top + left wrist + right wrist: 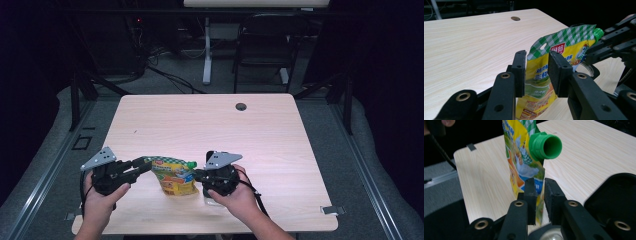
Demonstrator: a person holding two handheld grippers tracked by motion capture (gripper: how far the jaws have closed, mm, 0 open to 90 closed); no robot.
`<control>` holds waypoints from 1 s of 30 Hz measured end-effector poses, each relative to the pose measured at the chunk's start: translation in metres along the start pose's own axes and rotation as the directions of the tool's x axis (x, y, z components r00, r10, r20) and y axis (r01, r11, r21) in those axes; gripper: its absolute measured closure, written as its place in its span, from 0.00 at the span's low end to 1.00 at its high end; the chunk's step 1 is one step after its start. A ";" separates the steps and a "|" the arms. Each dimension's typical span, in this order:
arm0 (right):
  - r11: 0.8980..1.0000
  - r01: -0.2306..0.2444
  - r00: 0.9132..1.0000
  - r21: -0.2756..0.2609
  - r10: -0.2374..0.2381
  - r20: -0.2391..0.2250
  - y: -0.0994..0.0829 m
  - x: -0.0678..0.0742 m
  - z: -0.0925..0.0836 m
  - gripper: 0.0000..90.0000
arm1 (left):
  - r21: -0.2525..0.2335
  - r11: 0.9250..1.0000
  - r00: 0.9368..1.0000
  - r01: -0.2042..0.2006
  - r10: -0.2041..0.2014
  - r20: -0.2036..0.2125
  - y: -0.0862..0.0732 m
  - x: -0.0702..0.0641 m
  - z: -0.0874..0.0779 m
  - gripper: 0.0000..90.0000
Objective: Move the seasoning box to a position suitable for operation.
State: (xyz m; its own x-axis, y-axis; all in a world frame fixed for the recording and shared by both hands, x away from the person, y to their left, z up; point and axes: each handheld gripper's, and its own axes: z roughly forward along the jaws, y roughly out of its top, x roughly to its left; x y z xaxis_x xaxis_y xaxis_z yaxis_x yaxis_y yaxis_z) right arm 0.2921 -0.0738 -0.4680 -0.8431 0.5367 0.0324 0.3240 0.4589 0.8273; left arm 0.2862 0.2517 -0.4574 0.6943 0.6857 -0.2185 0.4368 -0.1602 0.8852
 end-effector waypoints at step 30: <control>0.993 0.103 0.992 0.055 -0.099 -0.073 0.096 -0.010 -0.025 0.72 | -0.007 0.999 0.998 0.036 -0.036 -0.046 -0.001 0.011 -0.024 0.70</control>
State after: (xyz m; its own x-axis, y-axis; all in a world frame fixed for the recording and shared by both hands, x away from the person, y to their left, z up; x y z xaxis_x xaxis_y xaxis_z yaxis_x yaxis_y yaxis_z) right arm 0.3216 -0.0525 -0.3748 -0.9000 0.4357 -0.0091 0.2584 0.5502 0.7940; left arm 0.2802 0.2768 -0.4505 0.6508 0.7232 -0.2311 0.4575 -0.1307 0.8796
